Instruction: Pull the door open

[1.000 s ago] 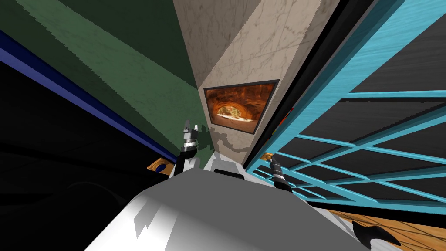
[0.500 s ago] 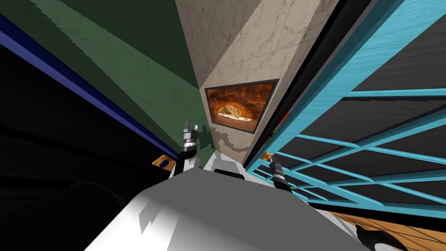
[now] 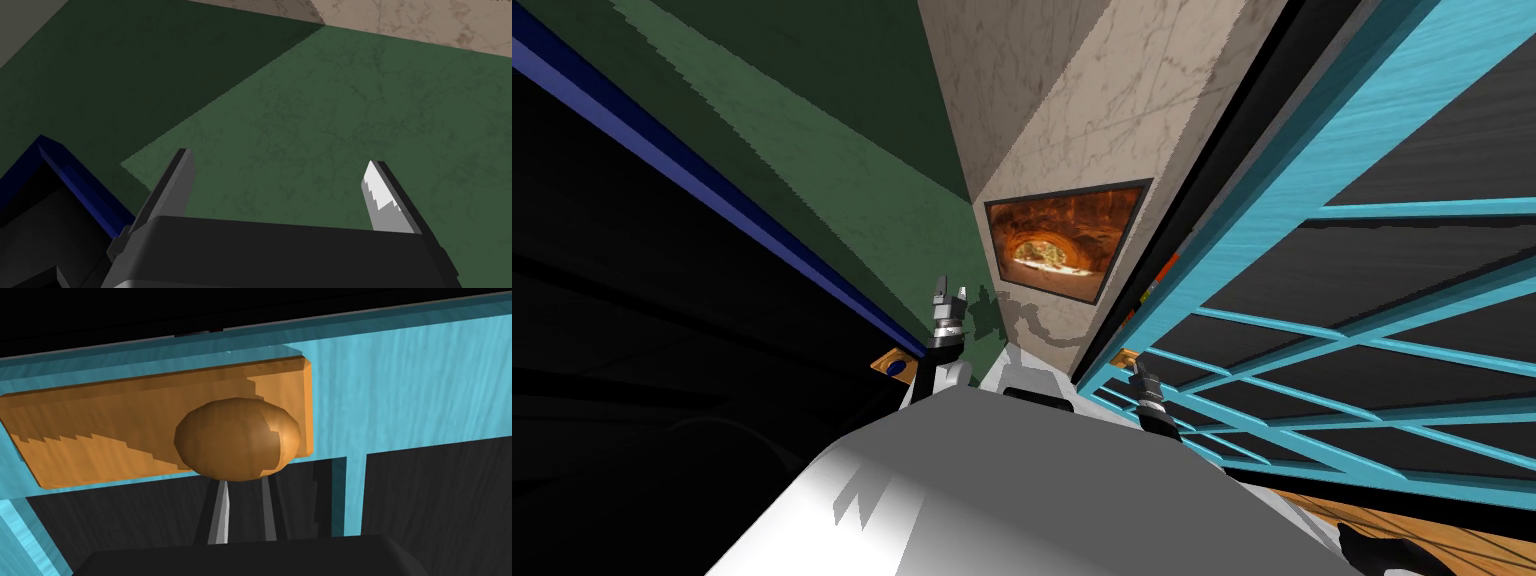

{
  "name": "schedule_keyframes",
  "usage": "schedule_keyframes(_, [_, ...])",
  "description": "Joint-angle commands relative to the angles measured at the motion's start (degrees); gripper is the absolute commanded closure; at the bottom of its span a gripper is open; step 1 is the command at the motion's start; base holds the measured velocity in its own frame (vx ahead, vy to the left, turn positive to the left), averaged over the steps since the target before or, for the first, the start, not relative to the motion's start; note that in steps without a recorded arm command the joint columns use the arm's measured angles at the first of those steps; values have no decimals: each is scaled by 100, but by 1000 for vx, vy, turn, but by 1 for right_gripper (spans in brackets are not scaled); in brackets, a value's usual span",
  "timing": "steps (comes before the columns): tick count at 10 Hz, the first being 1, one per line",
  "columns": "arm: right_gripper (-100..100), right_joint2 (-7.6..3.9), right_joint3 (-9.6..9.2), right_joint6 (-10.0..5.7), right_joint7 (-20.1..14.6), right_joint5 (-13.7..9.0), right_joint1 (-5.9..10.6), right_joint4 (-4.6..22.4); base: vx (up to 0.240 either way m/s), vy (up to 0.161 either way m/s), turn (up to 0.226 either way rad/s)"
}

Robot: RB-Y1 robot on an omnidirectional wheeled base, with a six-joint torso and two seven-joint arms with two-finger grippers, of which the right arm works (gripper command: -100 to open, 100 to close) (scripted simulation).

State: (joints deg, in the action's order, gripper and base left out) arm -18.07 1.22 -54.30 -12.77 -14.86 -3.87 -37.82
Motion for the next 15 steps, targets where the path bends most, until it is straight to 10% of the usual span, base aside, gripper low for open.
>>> schedule_keyframes(1, [100,24,-56,-71,-175,-11,103,70,-25,-10,15])
schedule_keyframes(2, [100,23,-83,-61,-388,-78,114,70,-27,-14,46])
schedule_keyframes(3, [-100,8,-68,-12,-454,-141,87,108,-32,-22,21])
schedule_keyframes(15, [-100,156,-369,97,-2180,-820,139,-93,-49,-7,26])
